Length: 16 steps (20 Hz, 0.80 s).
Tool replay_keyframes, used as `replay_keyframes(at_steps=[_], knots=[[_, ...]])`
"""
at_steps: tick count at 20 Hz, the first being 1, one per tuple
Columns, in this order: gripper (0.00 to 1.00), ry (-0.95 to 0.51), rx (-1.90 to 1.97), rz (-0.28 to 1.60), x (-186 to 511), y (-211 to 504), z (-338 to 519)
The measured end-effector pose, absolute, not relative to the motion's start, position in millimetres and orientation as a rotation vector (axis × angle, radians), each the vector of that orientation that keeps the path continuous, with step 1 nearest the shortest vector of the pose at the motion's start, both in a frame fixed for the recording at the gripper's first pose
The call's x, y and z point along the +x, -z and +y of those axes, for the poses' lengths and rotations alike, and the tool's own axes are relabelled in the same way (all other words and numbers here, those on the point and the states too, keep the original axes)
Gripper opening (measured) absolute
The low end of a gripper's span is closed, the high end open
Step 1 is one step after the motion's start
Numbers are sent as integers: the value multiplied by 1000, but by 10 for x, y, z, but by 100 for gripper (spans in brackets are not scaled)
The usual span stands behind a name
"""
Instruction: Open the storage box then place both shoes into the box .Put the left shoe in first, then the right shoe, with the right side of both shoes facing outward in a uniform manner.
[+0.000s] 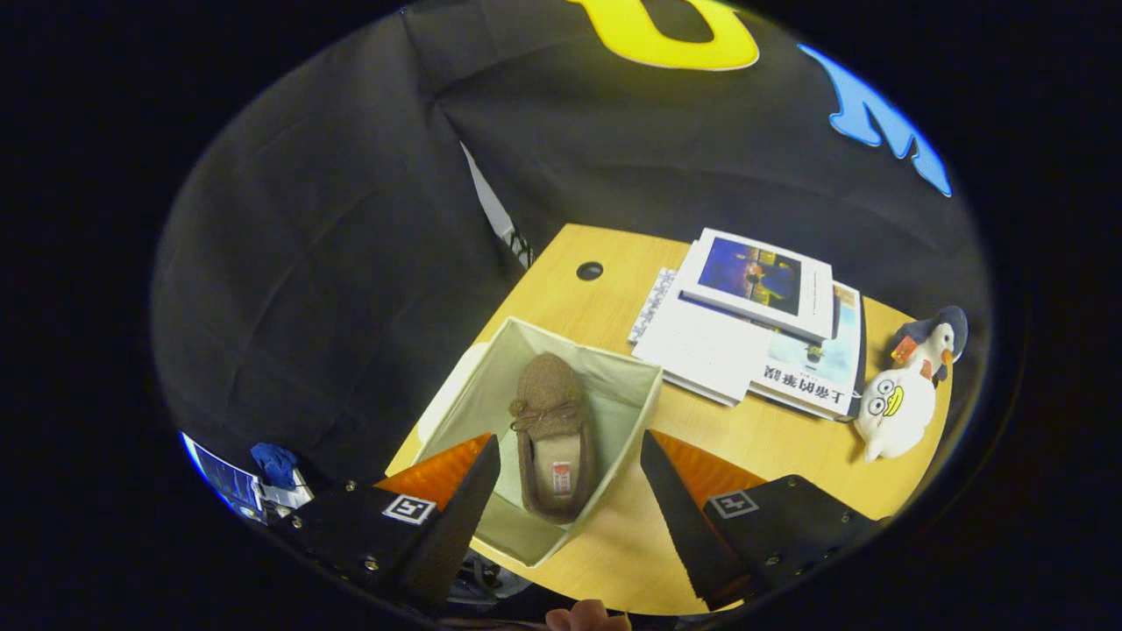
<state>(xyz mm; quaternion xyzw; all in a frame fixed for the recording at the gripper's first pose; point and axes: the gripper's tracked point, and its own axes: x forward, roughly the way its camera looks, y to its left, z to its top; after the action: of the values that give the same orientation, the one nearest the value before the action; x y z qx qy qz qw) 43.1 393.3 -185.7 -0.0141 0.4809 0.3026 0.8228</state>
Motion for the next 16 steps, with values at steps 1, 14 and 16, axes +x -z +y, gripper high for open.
replay_keyframes(at_steps=[1,14,16], knots=[[97,-630,-12,964,460,1686,3803],[97,-239,116,250,608,223,1737],[97,-184,102,176,569,192,1385]])
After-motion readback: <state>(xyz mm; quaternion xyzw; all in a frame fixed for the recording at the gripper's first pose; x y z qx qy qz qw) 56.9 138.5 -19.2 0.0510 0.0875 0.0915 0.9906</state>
